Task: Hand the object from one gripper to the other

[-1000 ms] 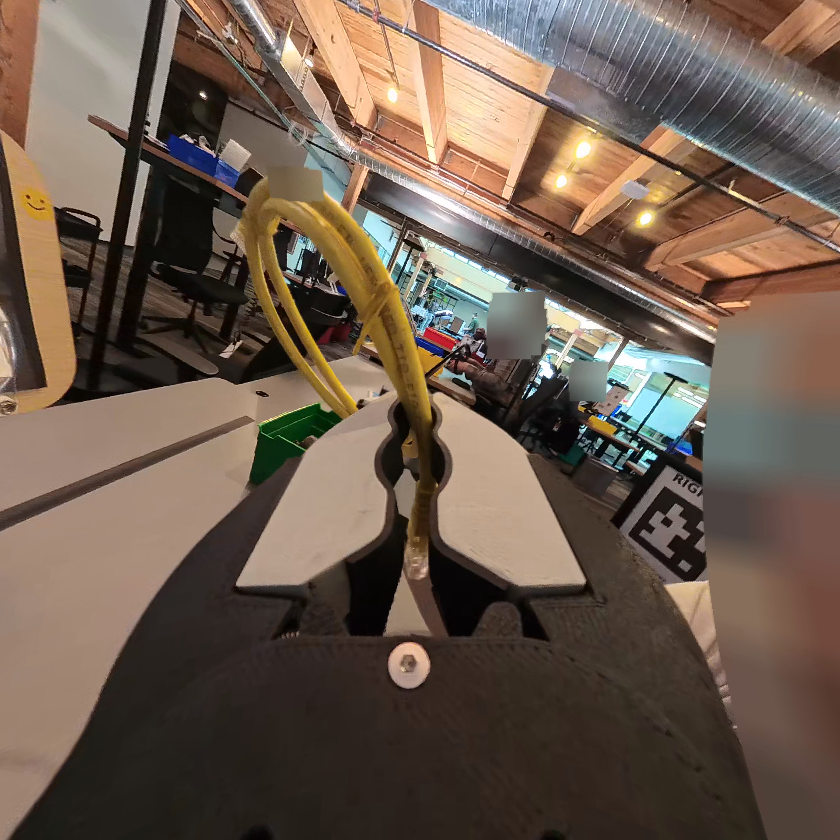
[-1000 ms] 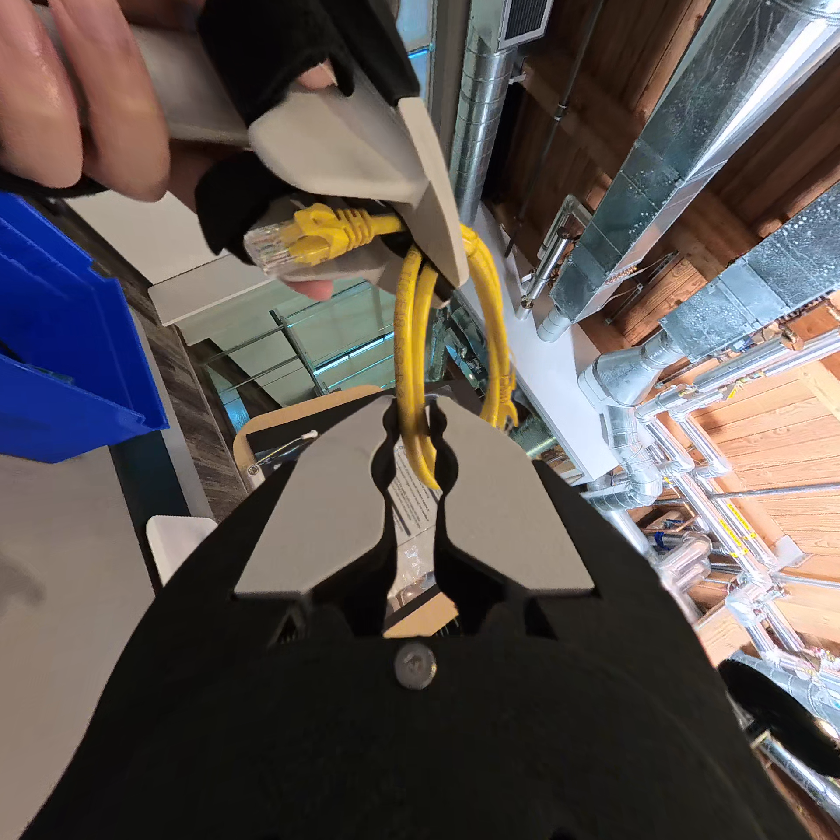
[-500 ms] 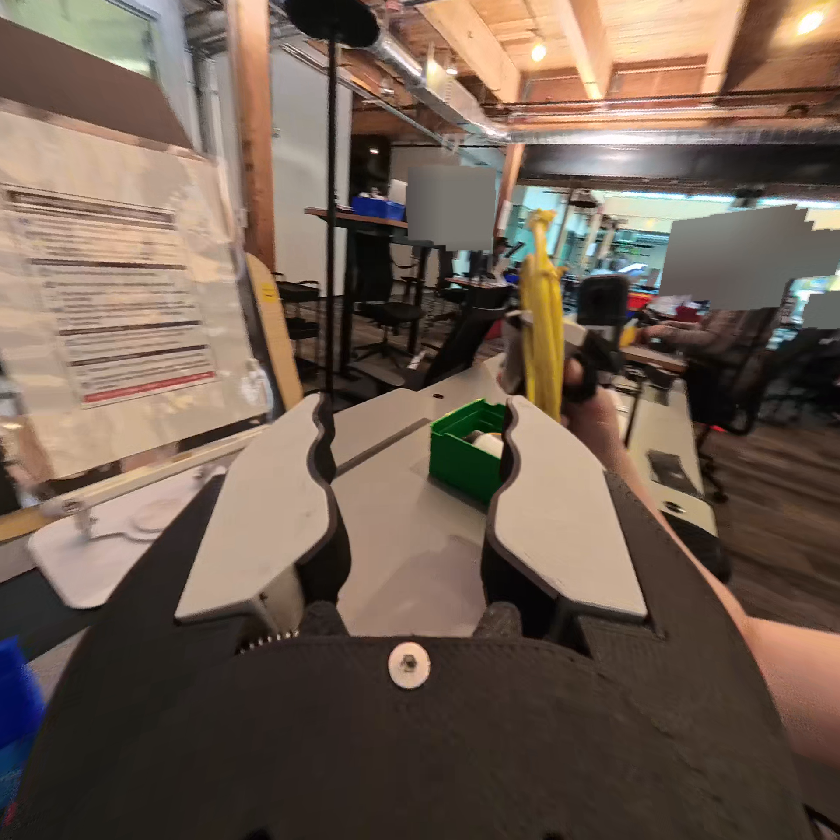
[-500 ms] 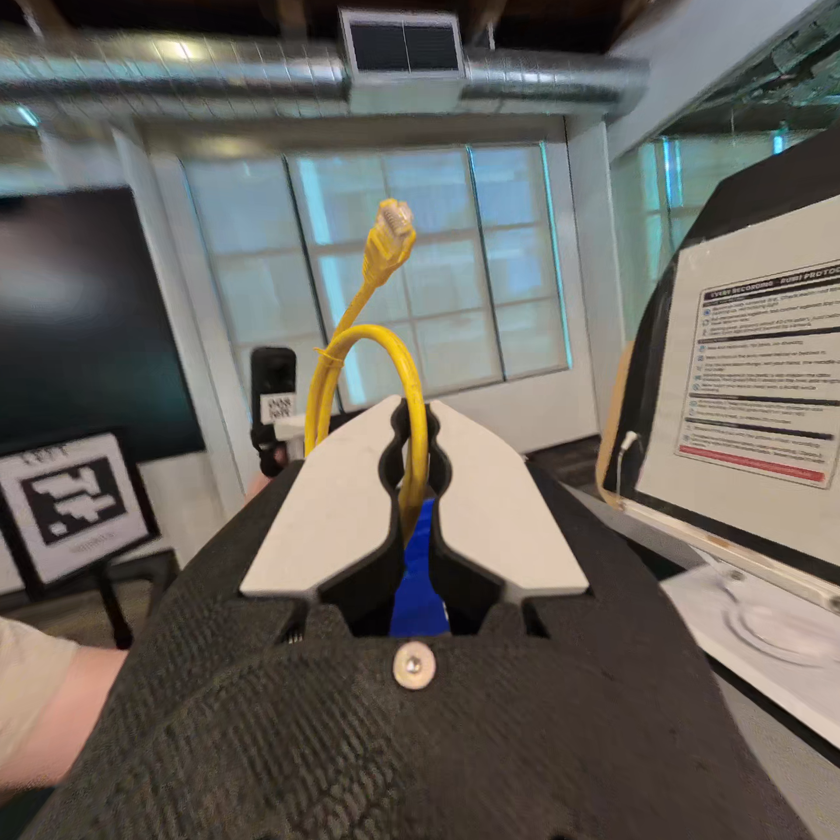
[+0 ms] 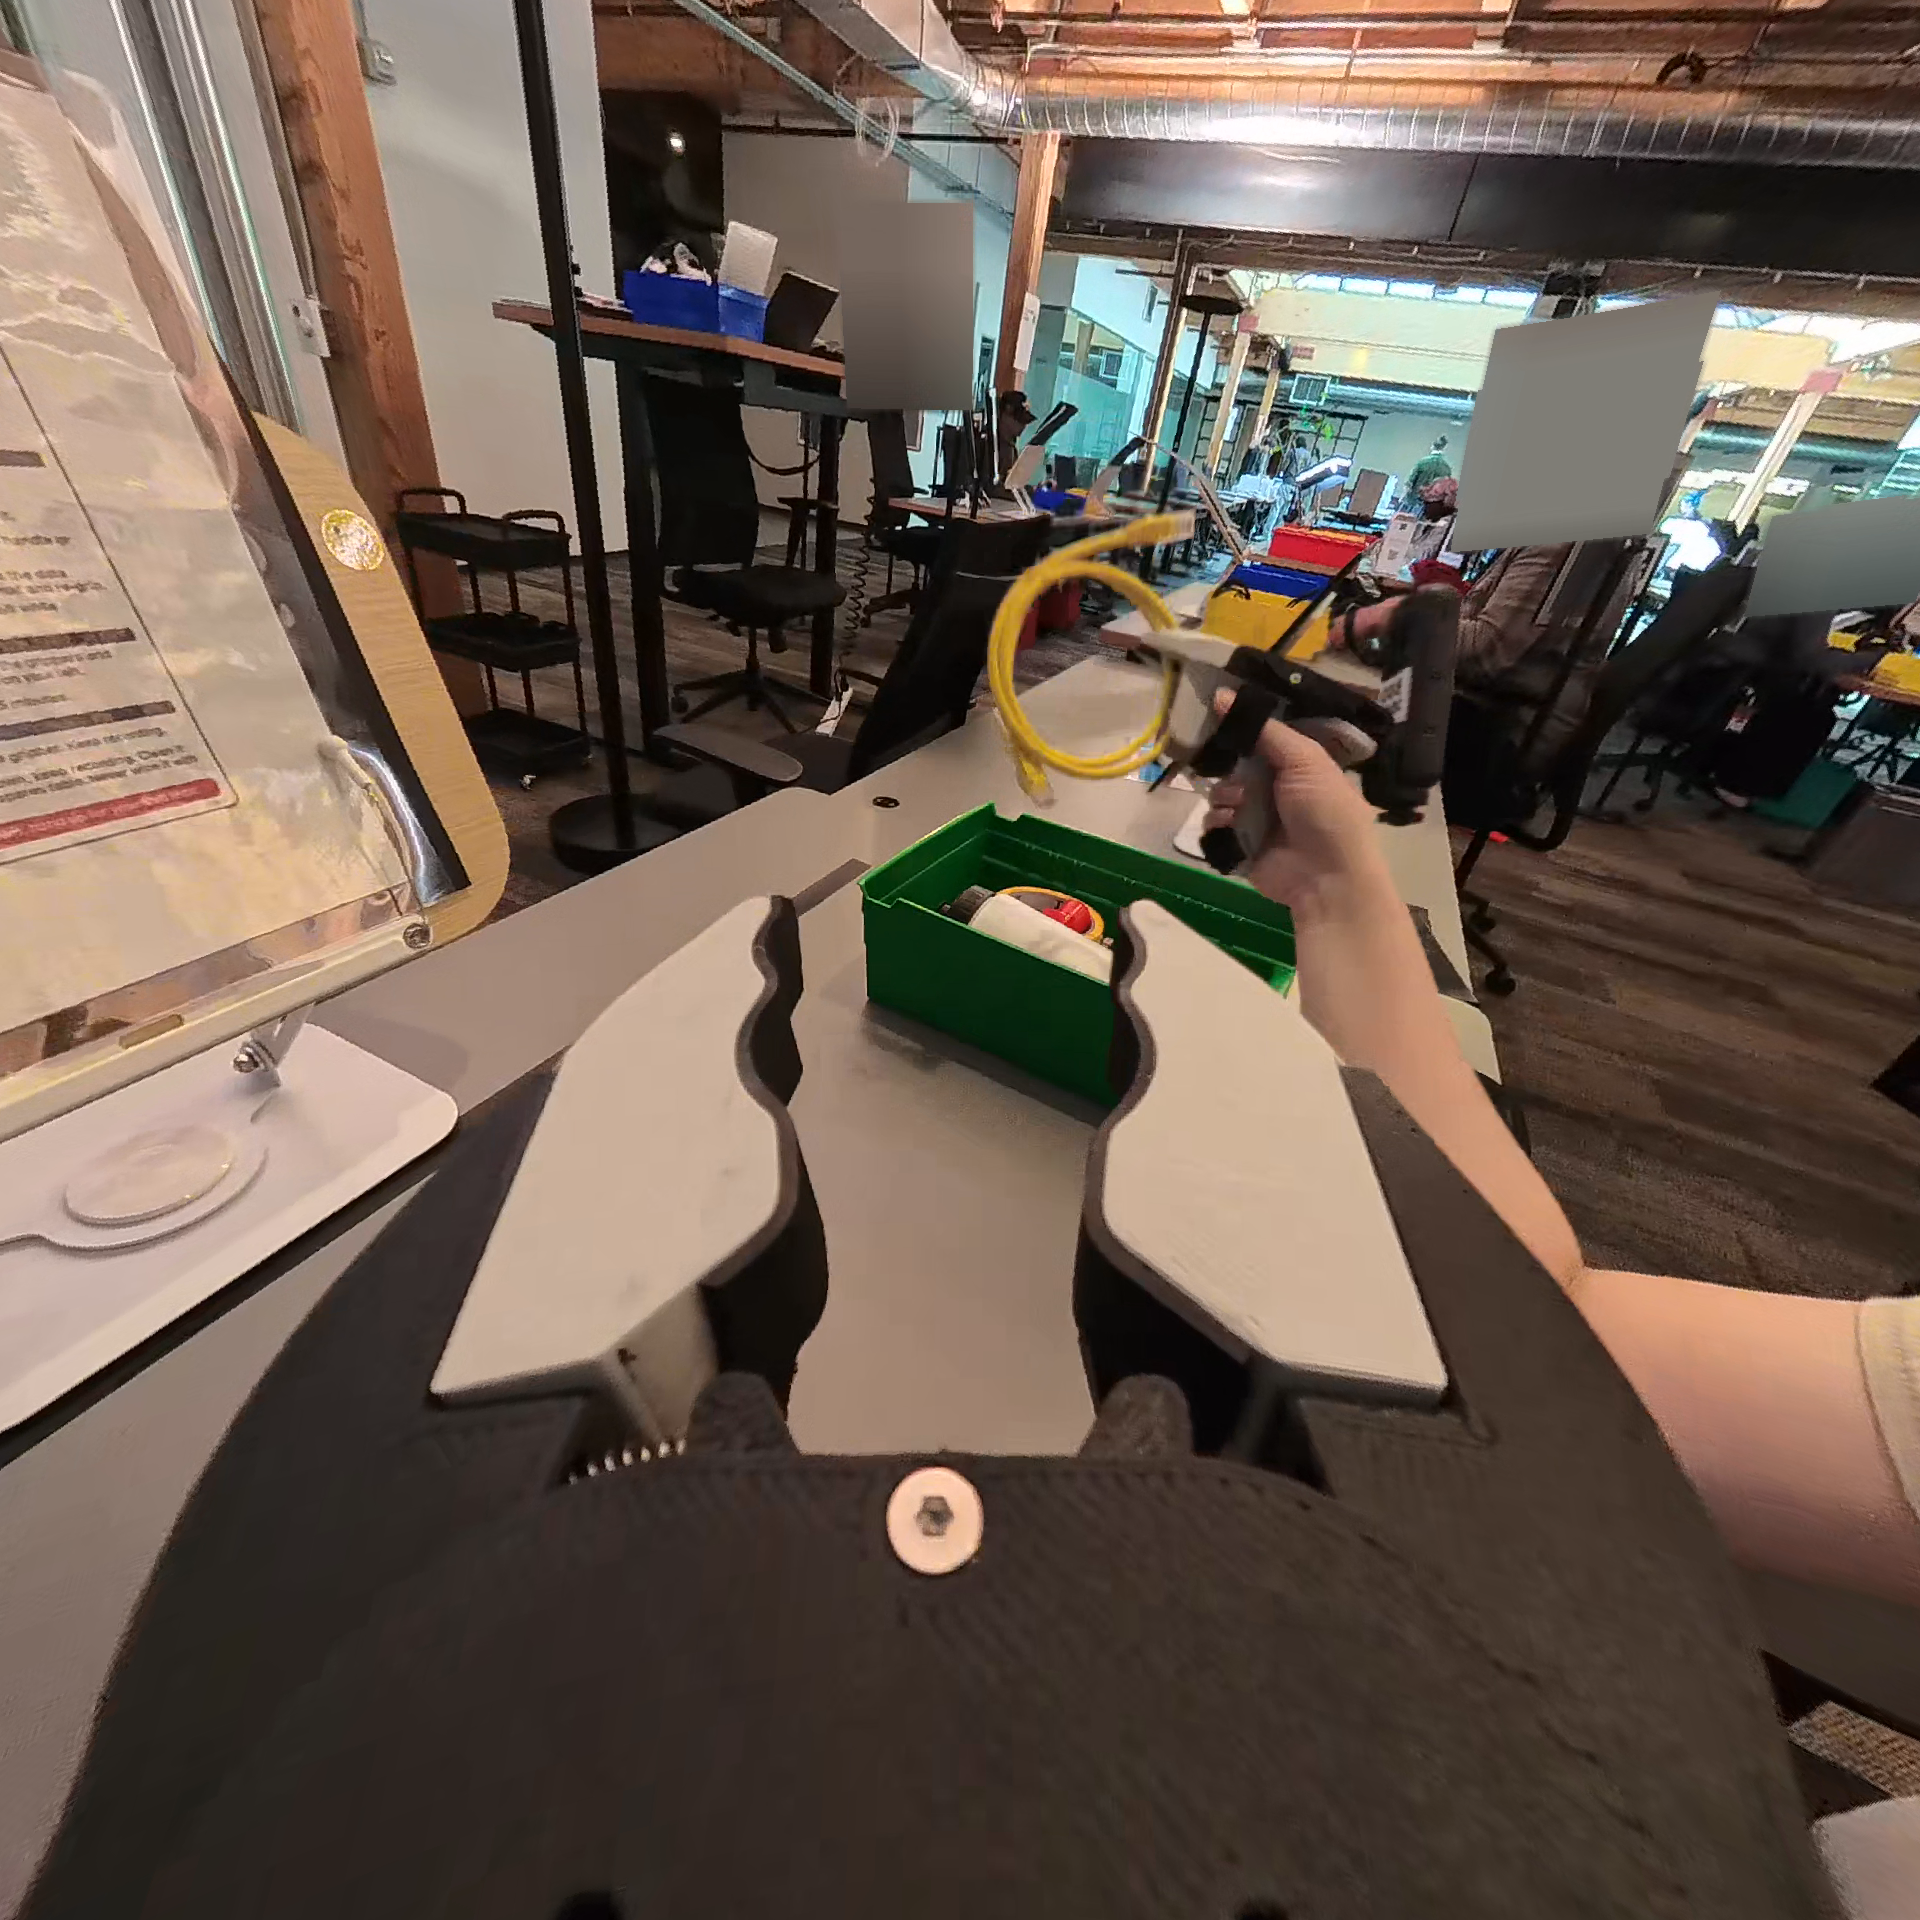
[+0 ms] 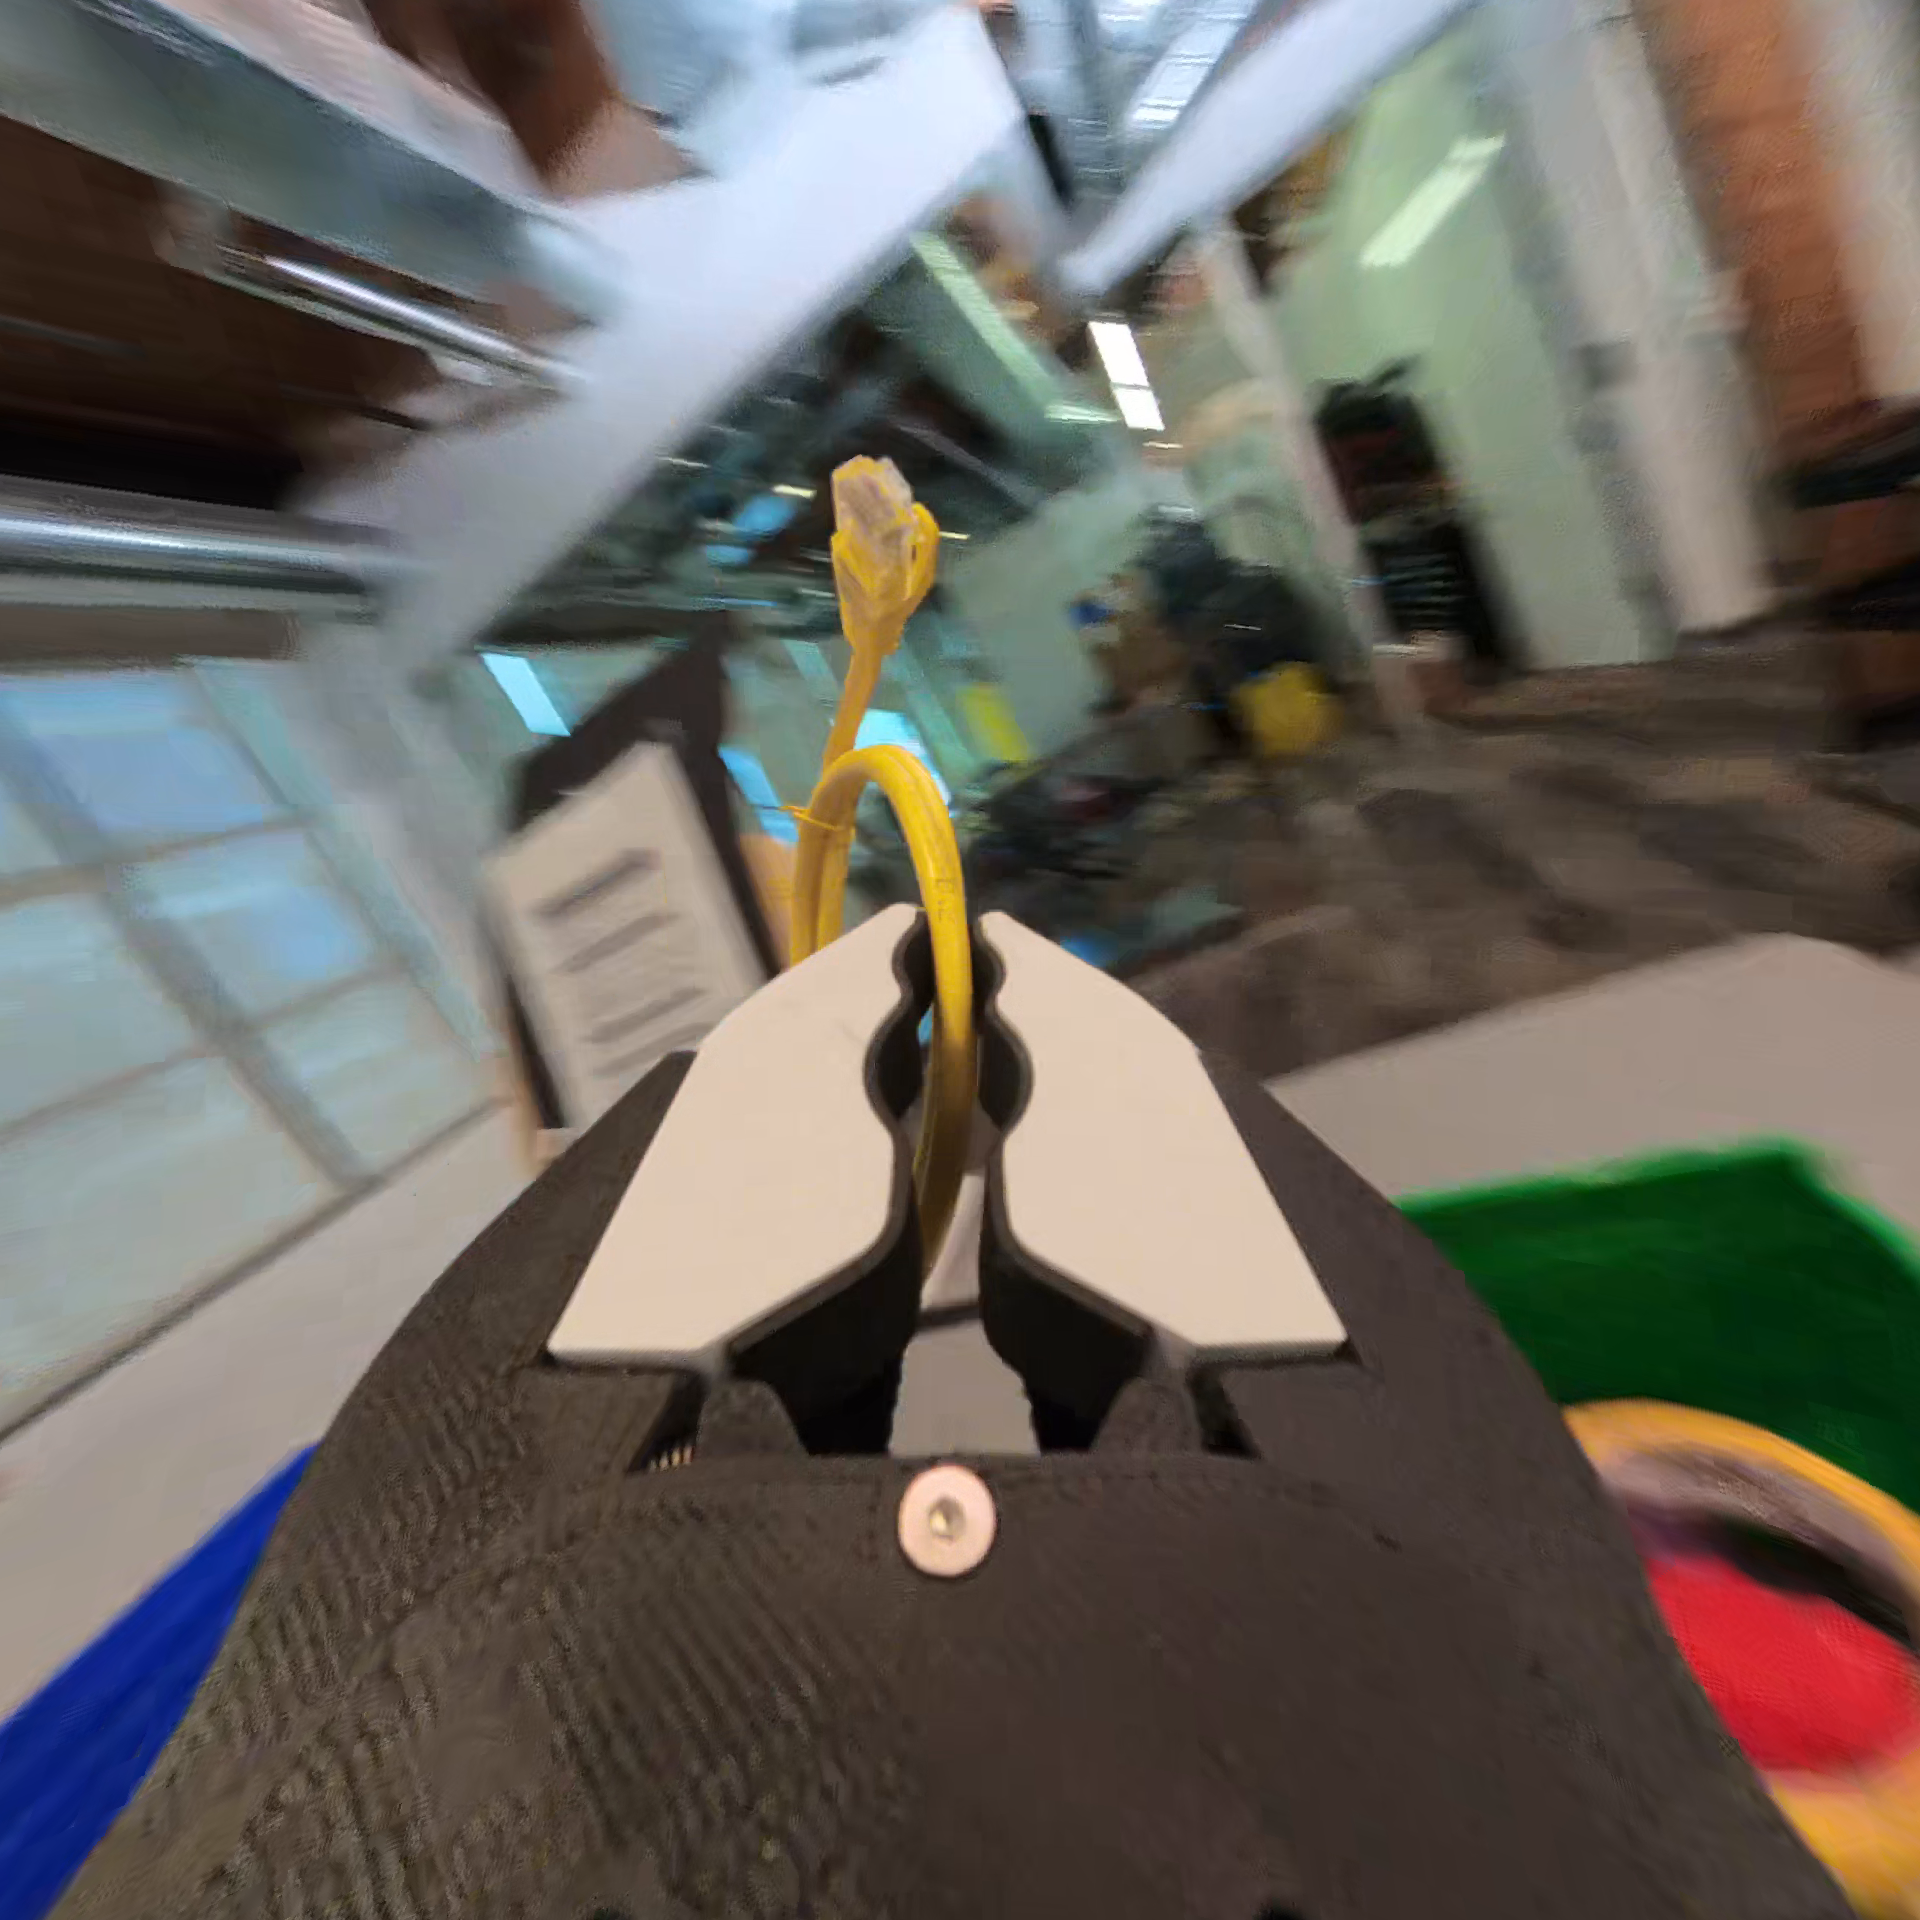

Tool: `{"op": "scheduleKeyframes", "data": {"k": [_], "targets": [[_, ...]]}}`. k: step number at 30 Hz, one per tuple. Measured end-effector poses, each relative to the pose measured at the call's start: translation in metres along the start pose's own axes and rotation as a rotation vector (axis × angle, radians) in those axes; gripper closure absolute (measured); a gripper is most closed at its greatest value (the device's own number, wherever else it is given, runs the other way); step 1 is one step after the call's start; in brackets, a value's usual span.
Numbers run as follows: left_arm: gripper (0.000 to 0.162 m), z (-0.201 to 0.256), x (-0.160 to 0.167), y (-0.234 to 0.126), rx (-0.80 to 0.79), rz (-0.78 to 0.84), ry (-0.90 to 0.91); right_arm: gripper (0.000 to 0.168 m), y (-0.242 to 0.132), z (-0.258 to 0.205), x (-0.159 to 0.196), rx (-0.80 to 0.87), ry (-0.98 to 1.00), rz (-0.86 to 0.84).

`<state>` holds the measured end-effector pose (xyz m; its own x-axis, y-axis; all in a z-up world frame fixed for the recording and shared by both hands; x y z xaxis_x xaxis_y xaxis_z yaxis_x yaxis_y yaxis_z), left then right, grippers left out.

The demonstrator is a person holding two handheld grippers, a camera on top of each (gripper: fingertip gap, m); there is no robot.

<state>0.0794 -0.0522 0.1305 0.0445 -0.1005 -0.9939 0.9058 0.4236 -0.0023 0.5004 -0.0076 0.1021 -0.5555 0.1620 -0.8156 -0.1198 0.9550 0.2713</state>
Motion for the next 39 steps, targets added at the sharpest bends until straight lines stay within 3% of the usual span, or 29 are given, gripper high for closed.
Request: {"op": "scheduleKeyframes", "data": {"k": [4, 12, 14, 17, 19, 23, 30, 34, 35, 37, 39], "targets": [[0.106, 0.002, 0.004, 0.003, 0.001, -0.027, 0.005, 0.161, -0.03, 0.072, 0.007, 0.284, 0.008, -0.045], [0.107, 0.011, 0.014, 0.012, 0.007, -0.088, 0.042, 0.161, -0.02, 0.116, 0.045, 0.378, 0.112, -0.093], [0.107, 0.013, 0.016, 0.015, 0.008, -0.1, 0.052, 0.161, -0.02, 0.118, 0.046, 0.325, 0.228, -0.029], [0.108, 0.018, 0.02, 0.02, 0.015, -0.129, 0.07, 0.162, -0.024, 0.115, 0.035, 0.081, 0.58, 0.16], [0.108, 0.021, 0.023, 0.023, 0.019, -0.15, 0.086, 0.162, -0.028, 0.119, 0.035, 0.04, 0.655, 0.188], [0.108, 0.027, 0.026, 0.026, 0.027, -0.175, 0.113, 0.161, -0.014, 0.115, 0.06, 0.074, 0.562, -0.065], [0.108, 0.032, 0.027, 0.026, 0.03, -0.195, 0.134, 0.161, -0.004, 0.121, 0.102, 0.393, 0.264, -0.49], [0.109, 0.032, 0.026, 0.025, 0.031, -0.195, 0.131, 0.158, -0.01, 0.123, 0.099, 0.47, 0.195, -0.531], [0.109, 0.032, 0.026, 0.025, 0.032, -0.197, 0.132, 0.15, -0.014, 0.126, 0.094, 0.516, 0.173, -0.513], [0.109, 0.032, 0.026, 0.025, 0.029, -0.2, 0.132, 0.117, -0.024, 0.133, 0.082, 0.617, 0.132, -0.484], [0.109, 0.032, 0.025, 0.024, 0.023, -0.198, 0.135, 0.106, -0.03, 0.131, 0.061, 0.637, 0.097, -0.385]]}}
Point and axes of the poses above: each gripper's, where its closed fingertips meet, y out along the fingers, x out of its underside, z = x × y across the jaws, the point moved 4 cm from there along -y, back along the fingers, and after that the axes turned 1 degree about y, right-handed, at the moved point
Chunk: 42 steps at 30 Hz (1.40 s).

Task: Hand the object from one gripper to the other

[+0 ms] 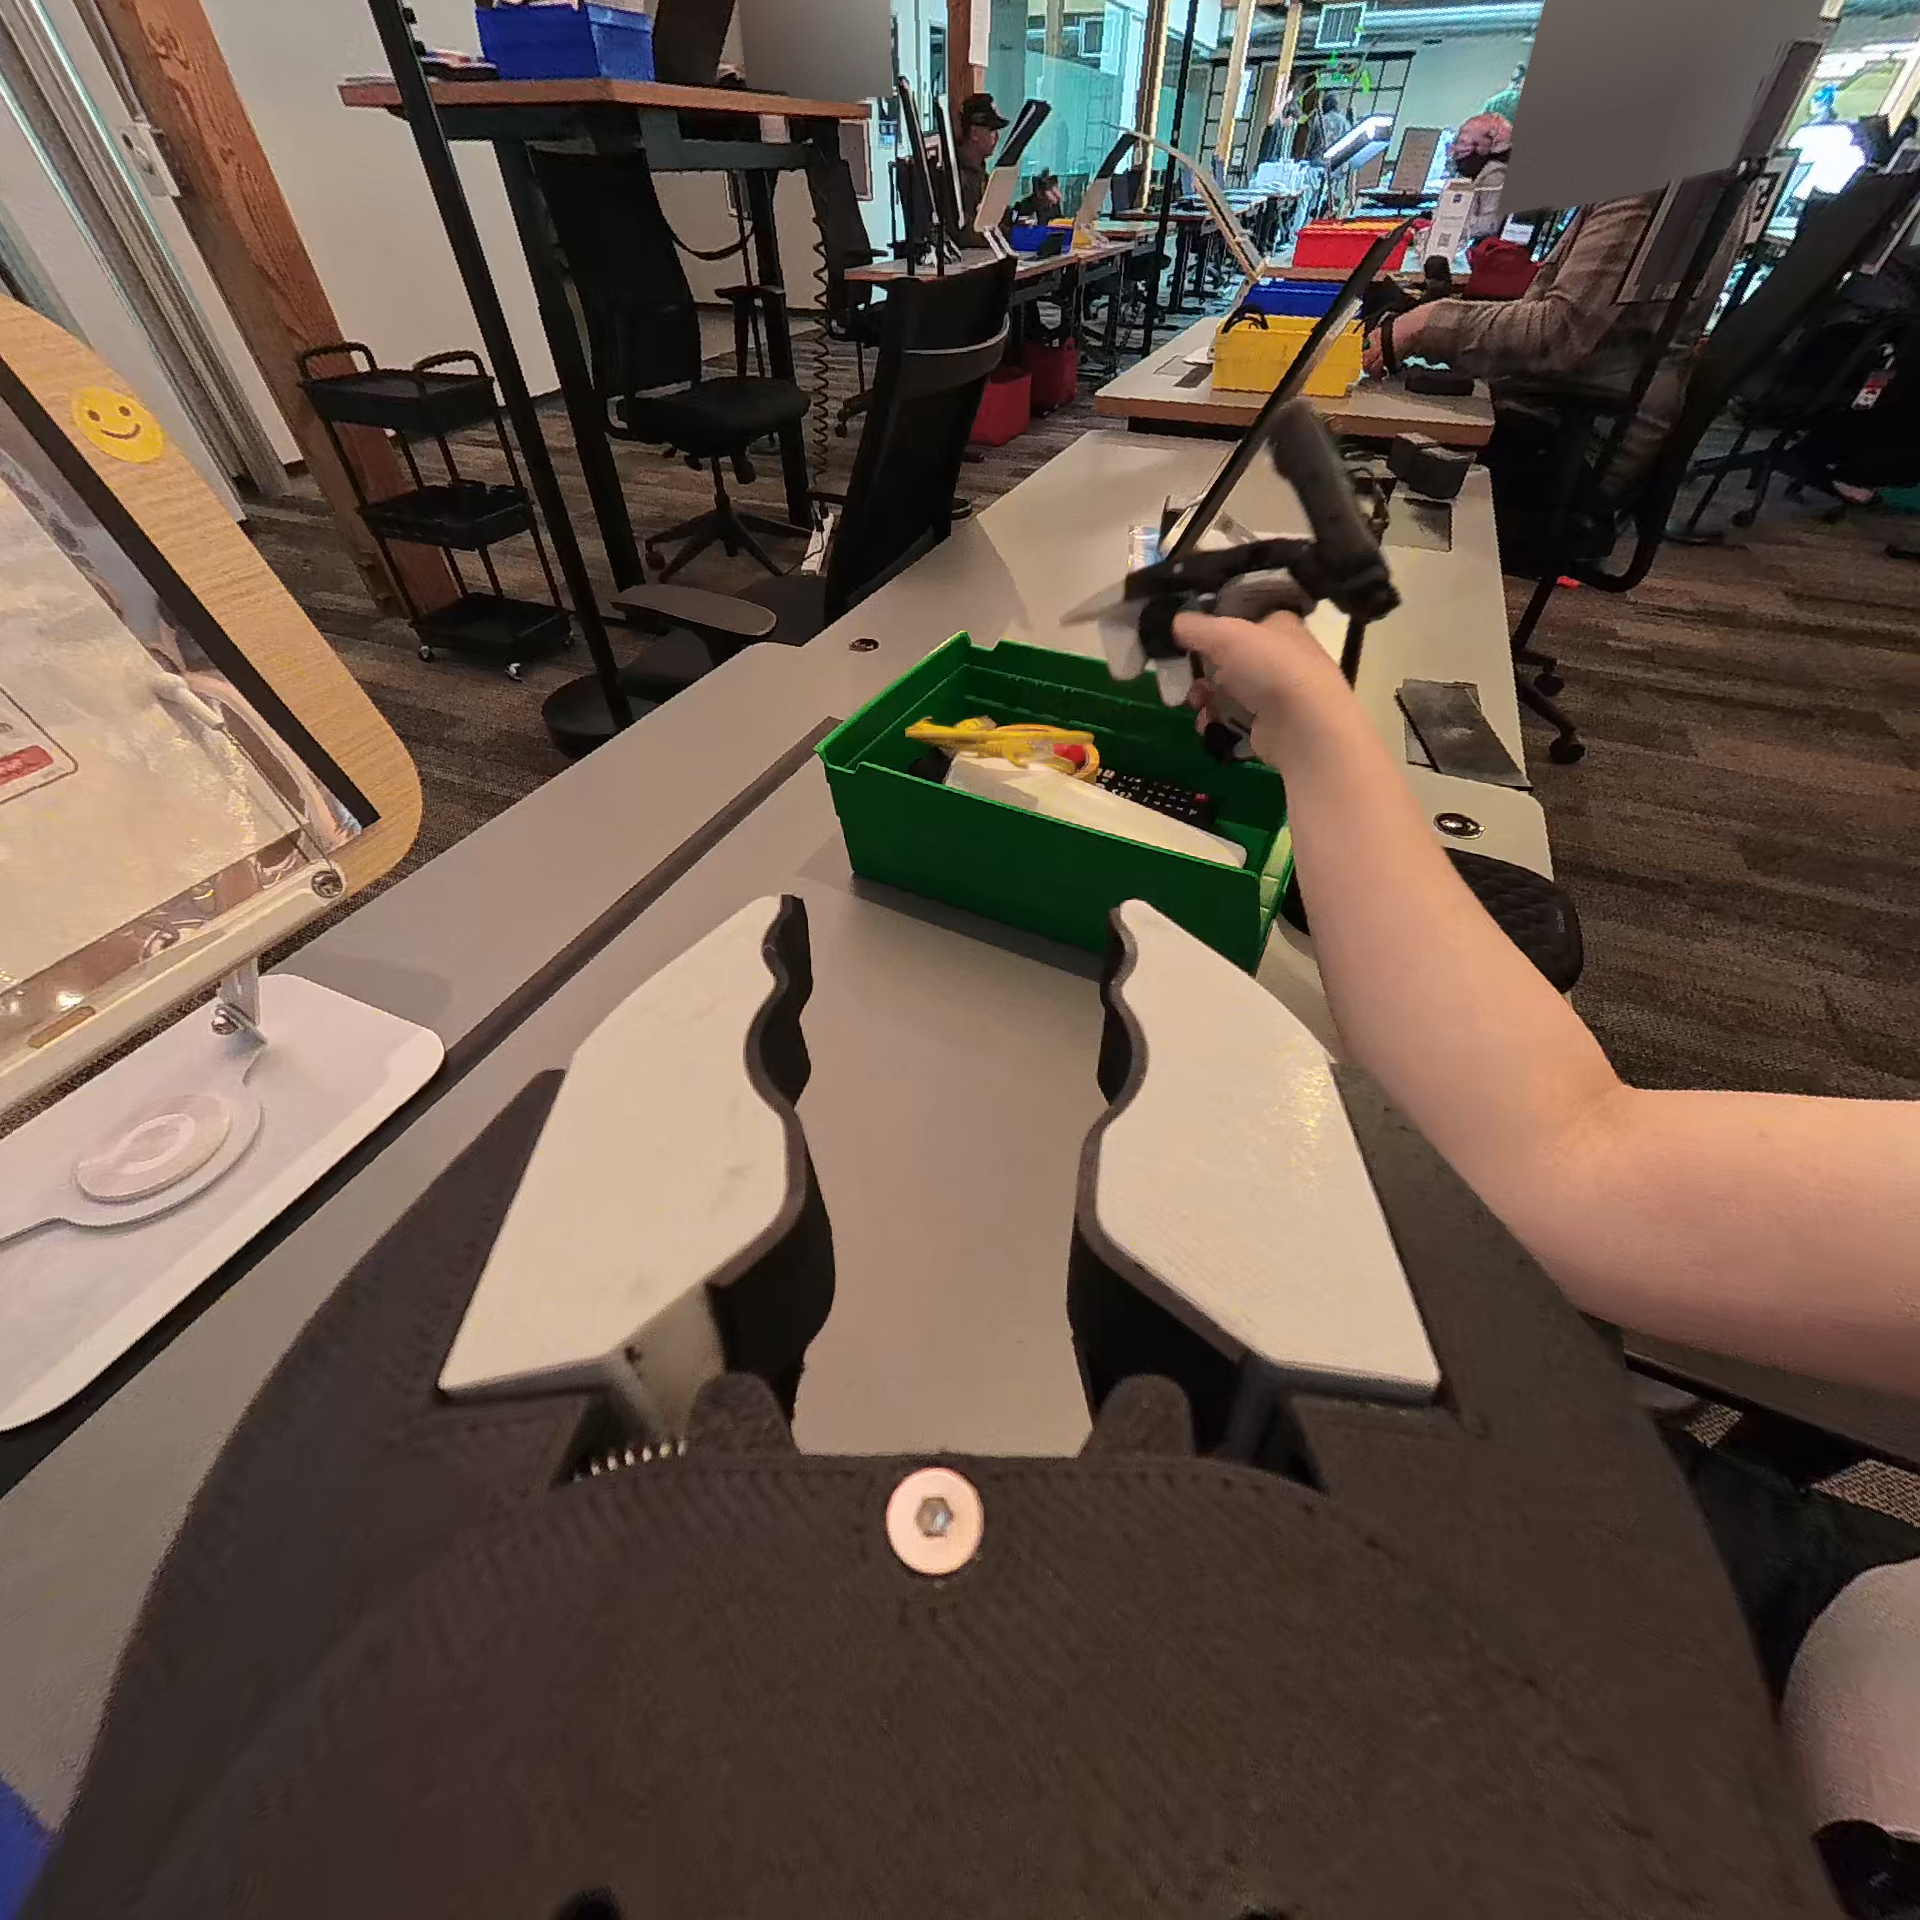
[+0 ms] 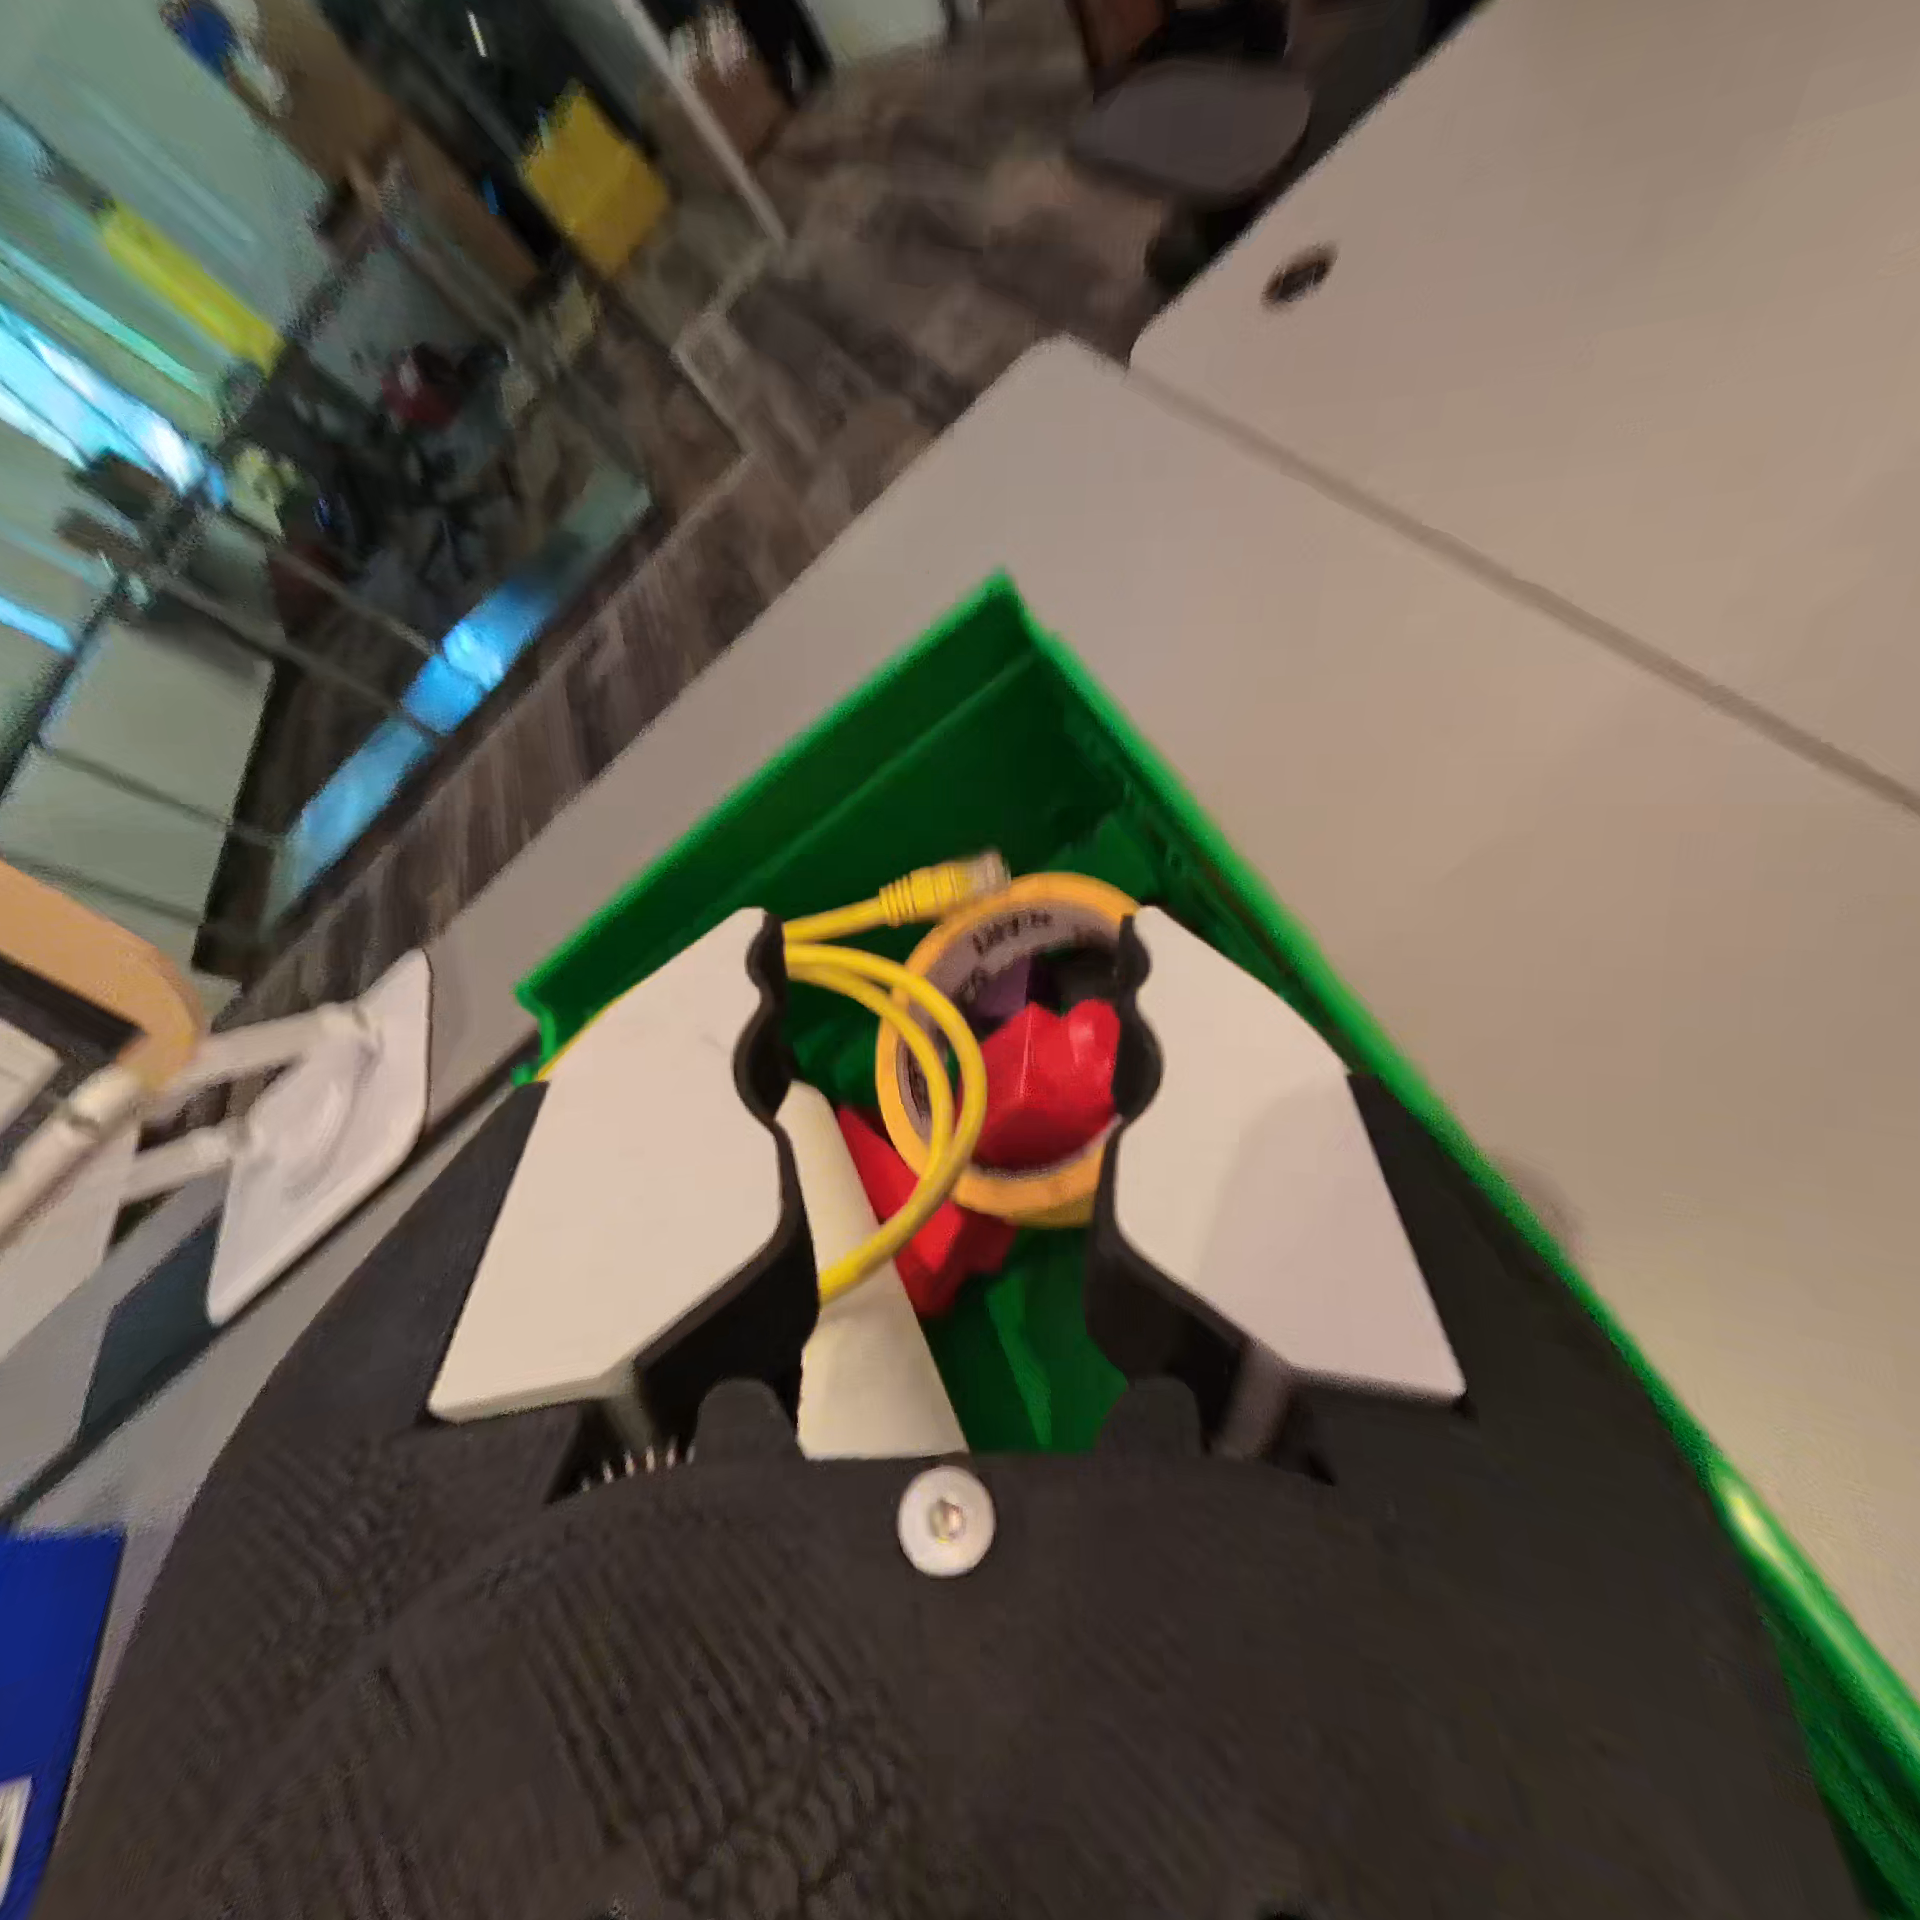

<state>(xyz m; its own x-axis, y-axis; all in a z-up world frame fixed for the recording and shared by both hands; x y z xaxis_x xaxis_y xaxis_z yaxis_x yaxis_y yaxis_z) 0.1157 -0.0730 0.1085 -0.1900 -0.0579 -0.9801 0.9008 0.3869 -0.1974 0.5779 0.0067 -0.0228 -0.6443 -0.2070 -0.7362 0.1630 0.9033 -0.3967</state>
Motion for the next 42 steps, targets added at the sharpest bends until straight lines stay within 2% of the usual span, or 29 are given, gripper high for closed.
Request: {"op": "scheduleKeyframes", "data": {"k": [2, 5, 7, 9, 11, 15, 17, 18, 22, 26, 30, 33, 36, 39, 42], "targets": [[0.109, 0.0, -0.001, -0.001, -0.006, 0.001, 0.007, 0.107, -0.029, -0.008, -0.032, -0.051, 0.015, 0.254], [0.109, -0.006, -0.002, -0.007, -0.055, -0.002, 0.026, 0.117, -0.089, -0.039, -0.068, -0.257, -0.004, 0.684], [0.109, -0.016, -0.001, -0.016, -0.125, -0.024, 0.04, 0.117, -0.116, -0.059, -0.075, -0.375, -0.045, 0.836], [0.108, -0.034, 0.005, -0.031, -0.254, -0.078, 0.049, 0.117, -0.123, -0.079, -0.075, -0.446, -0.125, 0.858], [0.105, -0.058, 0.014, -0.054, -0.41, -0.145, 0.031, 0.116, -0.117, -0.099, -0.069, -0.511, -0.22, 0.794], [0.099, -0.126, 0.047, -0.123, -0.941, -0.374, -0.019, 0.112, -0.103, -0.138, -0.055, -0.659, -0.289, 0.68], [0.097, -0.15, 0.075, -0.152, -1.111, -0.542, -0.097, 0.112, -0.098, -0.151, -0.05, -0.704, -0.276, 0.64], [0.097, -0.159, 0.088, -0.158, -1.121, -0.593, -0.151, 0.112, -0.097, -0.157, -0.047, -0.727, -0.269, 0.624], [0.093, -0.193, 0.132, -0.148, -0.98, -0.582, -0.345, 0.113, -0.091, -0.175, -0.038, -0.785, -0.265, 0.564], [0.093, -0.229, 0.169, -0.137, -0.943, -0.517, -0.412, 0.113, -0.083, -0.184, -0.032, -0.788, -0.281, 0.525], [0.091, -0.249, 0.196, -0.126, -0.931, -0.494, -0.357, 0.113, -0.078, -0.188, -0.028, -0.825, -0.25, 0.483], [0.085, -0.248, 0.206, -0.112, -0.831, -0.459, -0.334, 0.113, -0.077, -0.188, -0.027, -0.846, -0.229, 0.467], [0.083, -0.246, 0.221, -0.105, -0.804, -0.55, -0.217, 0.113, -0.077, -0.187, -0.028, -0.876, -0.185, 0.46], [0.09, -0.246, 0.218, -0.104, -0.826, -0.564, -0.118, 0.113, -0.077, -0.187, -0.028, -0.914, -0.143, 0.448], [0.095, -0.251, 0.218, -0.103, -0.862, -0.559, -0.136, 0.114, -0.076, -0.186, -0.028, -0.923, -0.124, 0.439]]}}
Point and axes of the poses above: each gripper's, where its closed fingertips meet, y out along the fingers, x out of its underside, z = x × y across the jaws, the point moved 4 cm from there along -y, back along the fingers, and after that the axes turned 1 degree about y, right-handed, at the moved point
